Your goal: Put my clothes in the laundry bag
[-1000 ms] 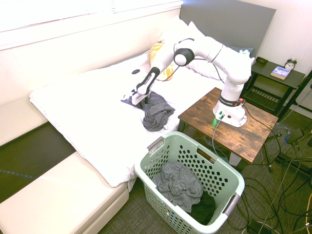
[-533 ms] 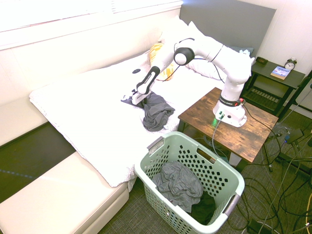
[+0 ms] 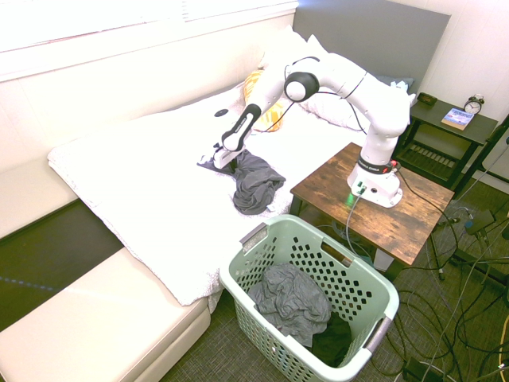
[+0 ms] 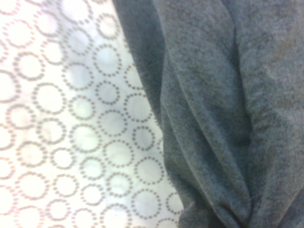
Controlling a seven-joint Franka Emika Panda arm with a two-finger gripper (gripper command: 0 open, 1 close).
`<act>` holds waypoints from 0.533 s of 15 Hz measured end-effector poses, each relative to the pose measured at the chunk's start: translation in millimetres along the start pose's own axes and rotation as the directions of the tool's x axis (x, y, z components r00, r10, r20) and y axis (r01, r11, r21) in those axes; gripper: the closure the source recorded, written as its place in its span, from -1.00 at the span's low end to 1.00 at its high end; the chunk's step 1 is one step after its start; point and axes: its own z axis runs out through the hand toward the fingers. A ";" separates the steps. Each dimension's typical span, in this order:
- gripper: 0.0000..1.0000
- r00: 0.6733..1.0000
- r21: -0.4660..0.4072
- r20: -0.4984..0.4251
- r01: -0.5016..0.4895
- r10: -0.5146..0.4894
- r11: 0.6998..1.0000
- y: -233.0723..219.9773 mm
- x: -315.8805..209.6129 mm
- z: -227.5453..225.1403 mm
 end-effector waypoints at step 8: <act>1.00 0.976 0.155 -0.153 0.178 -0.154 0.972 -26.0 -162.3 -214.6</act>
